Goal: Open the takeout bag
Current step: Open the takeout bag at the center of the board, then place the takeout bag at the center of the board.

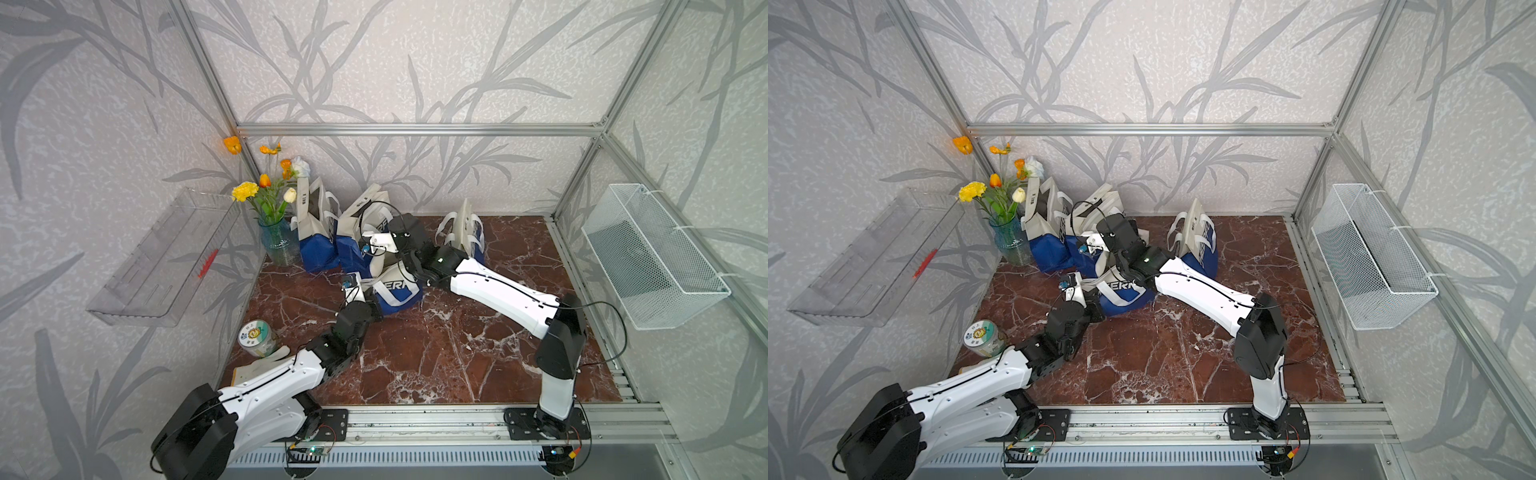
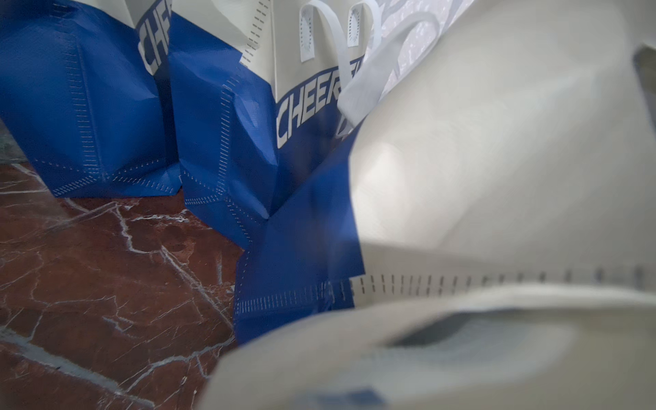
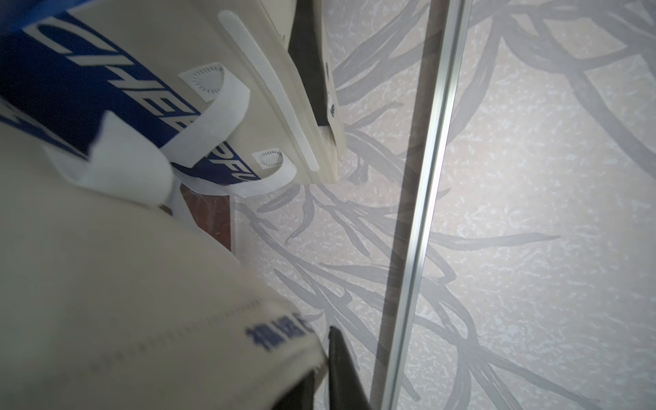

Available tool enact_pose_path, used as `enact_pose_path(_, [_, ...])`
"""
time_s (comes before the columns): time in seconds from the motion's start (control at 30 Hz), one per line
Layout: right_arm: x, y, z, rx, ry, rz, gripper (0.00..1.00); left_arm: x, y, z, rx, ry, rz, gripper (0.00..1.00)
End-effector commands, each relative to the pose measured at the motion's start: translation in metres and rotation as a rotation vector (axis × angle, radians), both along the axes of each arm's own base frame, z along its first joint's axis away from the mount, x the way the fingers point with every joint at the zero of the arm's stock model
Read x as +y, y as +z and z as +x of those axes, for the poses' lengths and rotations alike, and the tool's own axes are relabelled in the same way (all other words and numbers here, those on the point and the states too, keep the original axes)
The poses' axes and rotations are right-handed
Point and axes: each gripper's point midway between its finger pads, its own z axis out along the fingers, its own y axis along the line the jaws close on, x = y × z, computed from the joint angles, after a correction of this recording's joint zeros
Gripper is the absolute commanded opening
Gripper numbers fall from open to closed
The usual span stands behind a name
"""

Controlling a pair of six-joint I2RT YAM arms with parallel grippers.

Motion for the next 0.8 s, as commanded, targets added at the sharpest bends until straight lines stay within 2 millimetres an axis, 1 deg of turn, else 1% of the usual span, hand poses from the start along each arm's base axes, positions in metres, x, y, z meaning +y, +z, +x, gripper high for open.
enact_pose_path(0.0, [-0.019, 0.040, -0.015, 0.089, -0.054, 0.289, 0.39, 0.007, -0.032, -0.011, 0.112, -0.008, 0.083, 0.00])
enact_pose_path(0.07, [-0.022, 0.040, -0.031, 0.198, -0.048, 0.432, 0.48, -0.001, -0.021, -0.007, 0.087, -0.029, 0.033, 0.00])
enact_pose_path(0.13, [-0.028, 0.039, -0.046, 0.266, -0.041, 0.542, 0.53, -0.011, -0.008, -0.002, 0.054, -0.050, -0.017, 0.00])
enact_pose_path(0.23, [-0.044, 0.037, -0.067, 0.303, -0.041, 0.664, 0.57, -0.022, 0.014, 0.007, 0.009, -0.061, -0.073, 0.00])
enact_pose_path(0.37, [-0.077, 0.031, -0.082, 0.266, -0.096, 0.779, 0.59, -0.028, 0.034, 0.023, -0.038, -0.007, -0.122, 0.00])
enact_pose_path(0.43, [-0.097, 0.029, -0.083, 0.210, -0.140, 0.827, 0.58, -0.030, 0.039, 0.031, -0.051, 0.028, -0.143, 0.00])
enact_pose_path(0.5, [-0.117, 0.022, -0.086, 0.197, -0.190, 0.875, 0.59, -0.031, 0.041, 0.040, -0.059, 0.081, -0.169, 0.00])
enact_pose_path(0.6, [-0.138, 0.010, -0.092, 0.203, -0.236, 0.929, 0.59, -0.040, 0.043, 0.055, -0.077, 0.129, -0.202, 0.00])
enact_pose_path(0.77, [-0.153, -0.010, -0.107, 0.216, -0.236, 0.964, 0.59, -0.064, 0.038, 0.086, -0.093, 0.180, -0.146, 0.00])
